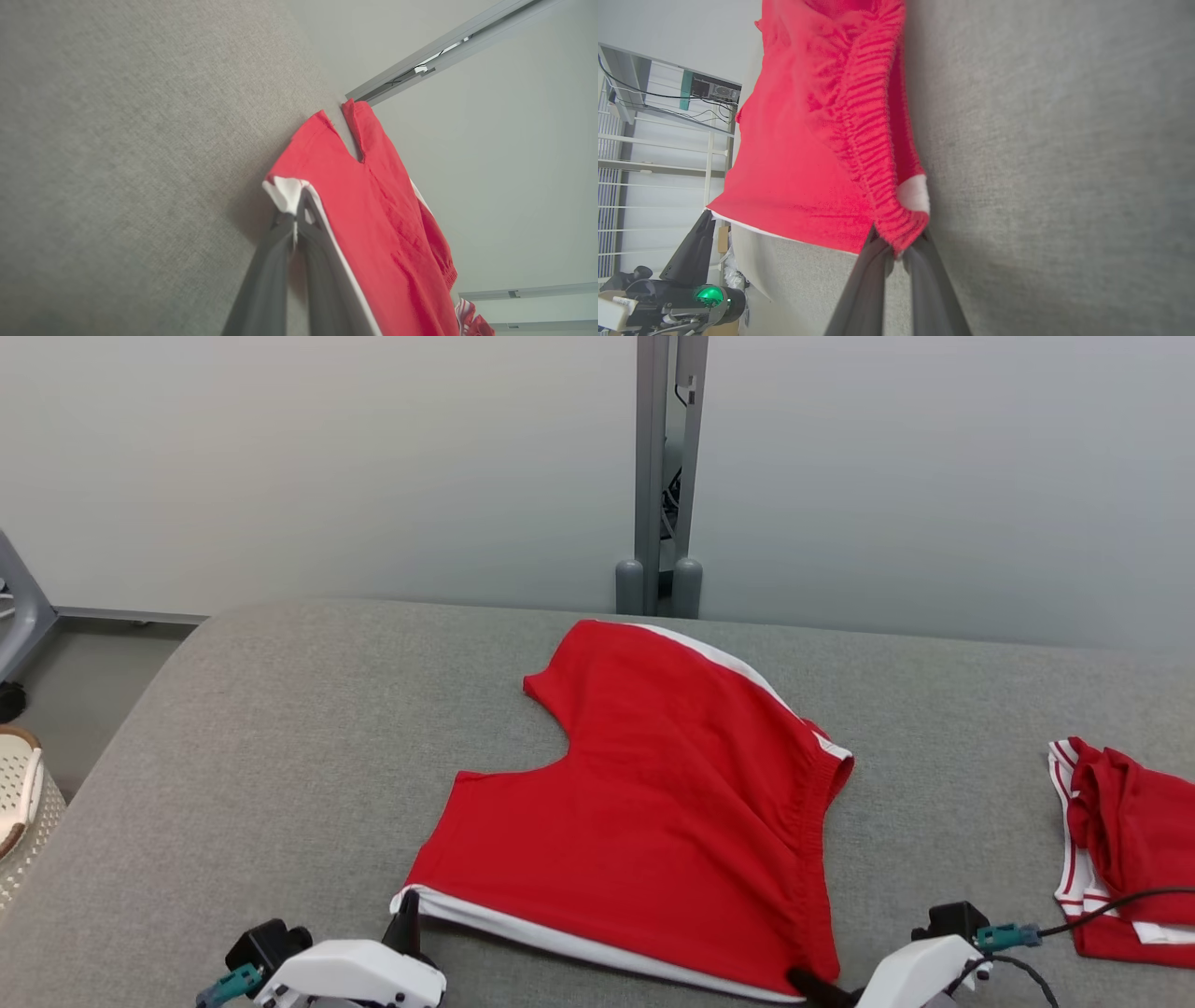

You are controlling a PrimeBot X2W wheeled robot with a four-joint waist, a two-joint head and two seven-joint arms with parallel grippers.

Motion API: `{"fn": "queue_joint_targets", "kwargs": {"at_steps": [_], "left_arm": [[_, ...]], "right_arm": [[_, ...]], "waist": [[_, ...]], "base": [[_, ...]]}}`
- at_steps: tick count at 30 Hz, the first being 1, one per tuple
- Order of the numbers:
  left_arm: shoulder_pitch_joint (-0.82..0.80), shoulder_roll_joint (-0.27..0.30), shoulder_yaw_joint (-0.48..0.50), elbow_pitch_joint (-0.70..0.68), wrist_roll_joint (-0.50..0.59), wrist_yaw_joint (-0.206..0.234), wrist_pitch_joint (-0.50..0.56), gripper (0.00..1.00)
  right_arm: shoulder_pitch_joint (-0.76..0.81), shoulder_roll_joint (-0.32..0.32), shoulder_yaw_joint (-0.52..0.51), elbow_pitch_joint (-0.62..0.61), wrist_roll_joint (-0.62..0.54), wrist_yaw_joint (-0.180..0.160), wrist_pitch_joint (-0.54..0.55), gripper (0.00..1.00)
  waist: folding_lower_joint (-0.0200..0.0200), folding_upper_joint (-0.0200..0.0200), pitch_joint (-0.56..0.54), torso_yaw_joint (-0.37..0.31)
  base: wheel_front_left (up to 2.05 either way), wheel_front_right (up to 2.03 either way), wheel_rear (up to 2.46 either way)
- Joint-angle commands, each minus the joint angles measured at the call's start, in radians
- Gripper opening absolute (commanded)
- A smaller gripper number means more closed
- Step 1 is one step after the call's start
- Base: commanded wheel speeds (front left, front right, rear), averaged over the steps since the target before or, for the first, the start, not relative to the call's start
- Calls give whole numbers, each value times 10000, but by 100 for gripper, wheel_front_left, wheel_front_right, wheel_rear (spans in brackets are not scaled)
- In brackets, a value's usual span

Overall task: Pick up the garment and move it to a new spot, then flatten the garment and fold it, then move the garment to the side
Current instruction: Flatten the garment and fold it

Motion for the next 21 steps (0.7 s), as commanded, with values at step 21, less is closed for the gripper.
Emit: {"fn": "queue_joint_targets", "kwargs": {"at_steps": [21], "left_arm": [[1753, 237, 1275, -426, 996, -74, -14, 0]], "right_arm": [[1784, -533, 365, -1082, 241, -16, 1296, 0]], "waist": [[0, 0, -515, 358]], "base": [[0, 0, 0]]}}
